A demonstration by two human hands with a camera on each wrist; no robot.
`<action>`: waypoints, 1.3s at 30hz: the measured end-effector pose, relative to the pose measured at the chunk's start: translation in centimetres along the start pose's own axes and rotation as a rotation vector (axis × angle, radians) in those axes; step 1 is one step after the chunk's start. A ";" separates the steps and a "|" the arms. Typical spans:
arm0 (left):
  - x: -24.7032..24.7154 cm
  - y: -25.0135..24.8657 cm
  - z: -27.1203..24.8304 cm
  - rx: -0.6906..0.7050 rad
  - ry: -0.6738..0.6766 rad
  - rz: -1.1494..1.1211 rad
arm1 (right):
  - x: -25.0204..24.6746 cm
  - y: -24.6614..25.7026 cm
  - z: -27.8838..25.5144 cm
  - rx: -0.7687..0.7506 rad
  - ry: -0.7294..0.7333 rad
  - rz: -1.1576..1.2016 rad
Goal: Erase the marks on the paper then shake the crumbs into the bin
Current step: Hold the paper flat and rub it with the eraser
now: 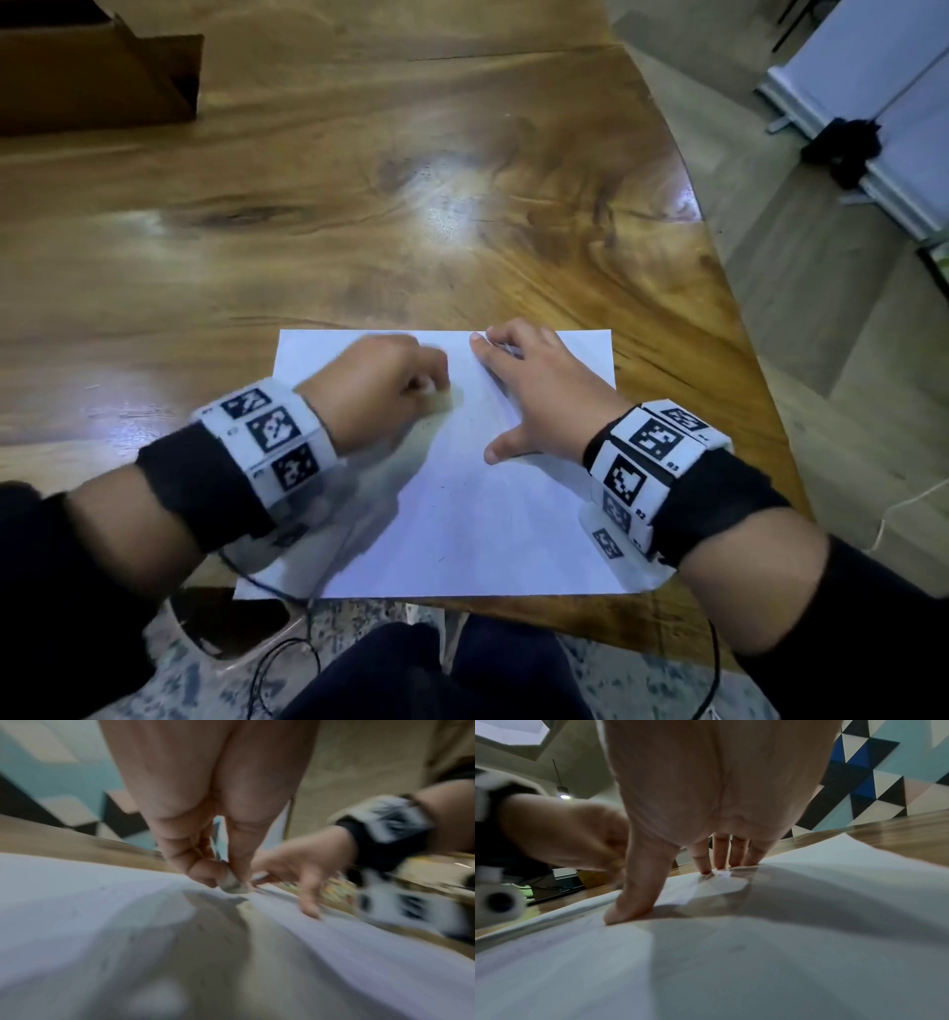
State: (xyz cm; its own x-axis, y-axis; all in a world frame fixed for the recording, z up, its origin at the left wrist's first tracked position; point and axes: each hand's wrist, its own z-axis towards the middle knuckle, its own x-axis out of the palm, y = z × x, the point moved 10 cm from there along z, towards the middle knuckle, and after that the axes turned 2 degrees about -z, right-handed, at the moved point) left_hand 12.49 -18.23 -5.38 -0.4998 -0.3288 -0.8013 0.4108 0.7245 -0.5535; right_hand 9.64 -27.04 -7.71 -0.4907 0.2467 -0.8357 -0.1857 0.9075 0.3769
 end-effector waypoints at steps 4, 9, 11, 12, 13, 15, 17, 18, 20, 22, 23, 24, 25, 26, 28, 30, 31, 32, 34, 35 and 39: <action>-2.1 1.9 2.2 -0.170 -0.181 -0.031 | -0.1 0.0 0.0 0.003 0.000 -0.009; -1.4 0.8 2.9 -0.113 -0.142 0.020 | 0.0 0.0 0.0 0.005 0.005 -0.022; -0.3 0.3 2.4 -0.053 -0.008 0.071 | 0.1 0.0 0.1 0.005 0.010 -0.028; 0.1 0.1 2.3 -0.038 0.046 0.079 | 0.1 -0.1 0.1 0.006 0.010 -0.030; 0.1 0.0 2.5 -0.028 0.061 0.082 | 0.1 -0.1 0.1 0.009 0.010 -0.032; -0.8 0.1 3.6 -0.029 0.002 0.082 | 0.1 -0.1 0.0 0.012 0.006 -0.041; -1.2 0.1 4.0 -0.048 -0.046 0.087 | 0.1 0.0 0.0 0.010 0.011 -0.055; -0.7 0.0 3.6 -0.049 -0.032 0.081 | 0.1 0.1 0.0 0.008 0.016 -0.059; 1.3 -1.0 1.1 0.020 0.053 0.051 | 0.2 0.1 0.0 0.009 0.025 -0.058; 3.9 -2.6 -2.5 0.127 0.188 0.022 | 0.2 0.0 0.1 0.016 0.032 -0.052; 4.8 -3.0 -3.9 0.146 0.252 0.026 | 0.3 0.0 0.1 0.019 0.036 -0.049; 5.5 -2.9 -4.6 0.143 0.299 0.040 | 0.3 0.0 0.1 0.020 0.039 -0.049; 5.7 -2.8 -4.5 0.142 0.317 0.050 | 0.4 0.0 0.1 0.021 0.041 -0.052; 5.2 -2.7 -3.8 0.137 0.294 0.050 | 0.4 0.0 0.1 0.022 0.042 -0.056; 3.4 -2.4 -1.6 0.098 0.165 0.047 | 0.3 0.0 0.1 0.021 0.039 -0.066; 2.3 -2.0 -0.4 0.064 0.057 0.054 | 0.4 0.1 0.1 0.019 0.043 -0.076; 2.5 -2.3 -0.6 0.069 0.047 0.061 | 0.4 0.1 0.0 0.019 0.045 -0.079; 3.2 -2.4 -1.4 0.077 0.076 0.050 | 0.4 0.1 0.0 0.019 0.047 -0.078; 4.6 -2.4 -3.8 0.091 0.151 -0.003 | 0.3 0.0 0.0 0.025 0.042 -0.070; 5.2 -2.5 -4.9 0.115 0.166 -0.023 | 0.2 0.1 0.0 0.026 0.039 -0.069; 5.1 -2.9 -5.5 0.161 0.204 -0.057 | 0.0 0.2 -0.3 0.018 0.026 -0.098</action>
State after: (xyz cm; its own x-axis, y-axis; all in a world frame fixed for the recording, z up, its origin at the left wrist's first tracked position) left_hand 4.51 -18.69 -6.62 -0.6625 -0.2251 -0.7145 0.4853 0.5976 -0.6382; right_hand 9.32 -26.95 -7.55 -0.4926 0.1474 -0.8577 -0.2191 0.9328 0.2862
